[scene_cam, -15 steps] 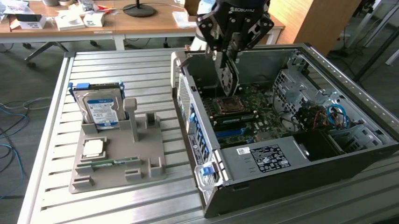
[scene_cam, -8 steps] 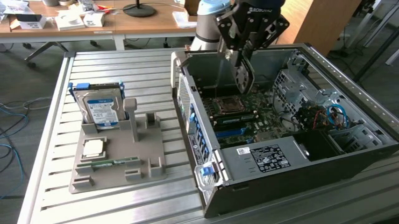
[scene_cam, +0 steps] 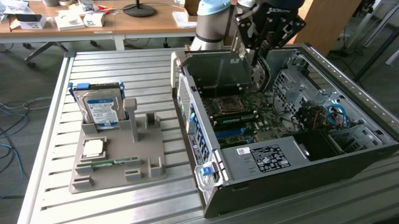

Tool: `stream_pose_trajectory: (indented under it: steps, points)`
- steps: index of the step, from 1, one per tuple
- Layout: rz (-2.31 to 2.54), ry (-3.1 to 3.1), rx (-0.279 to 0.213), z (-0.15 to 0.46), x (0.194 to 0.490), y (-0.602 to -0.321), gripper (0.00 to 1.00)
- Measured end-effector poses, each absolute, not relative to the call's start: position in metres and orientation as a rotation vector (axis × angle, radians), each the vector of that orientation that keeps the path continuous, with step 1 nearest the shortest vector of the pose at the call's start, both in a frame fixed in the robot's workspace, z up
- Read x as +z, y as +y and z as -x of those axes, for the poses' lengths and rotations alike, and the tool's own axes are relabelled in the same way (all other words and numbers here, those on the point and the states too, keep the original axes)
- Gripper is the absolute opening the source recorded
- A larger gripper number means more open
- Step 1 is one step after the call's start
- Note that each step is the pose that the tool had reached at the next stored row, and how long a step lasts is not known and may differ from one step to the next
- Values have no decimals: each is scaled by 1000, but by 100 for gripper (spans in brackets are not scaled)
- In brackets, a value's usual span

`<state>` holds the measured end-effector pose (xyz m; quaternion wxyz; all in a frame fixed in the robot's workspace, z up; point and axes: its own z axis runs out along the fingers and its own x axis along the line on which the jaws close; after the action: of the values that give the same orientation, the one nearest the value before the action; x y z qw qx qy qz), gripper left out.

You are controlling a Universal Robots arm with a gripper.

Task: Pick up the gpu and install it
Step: 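Pick up the gpu and move the gpu toward the slot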

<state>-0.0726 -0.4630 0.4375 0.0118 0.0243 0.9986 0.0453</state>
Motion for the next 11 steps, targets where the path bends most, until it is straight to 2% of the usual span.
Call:
stream_pose_trajectory:
  steps: [11]
  points:
    - [-76,3114,143,39,438,-463,26]
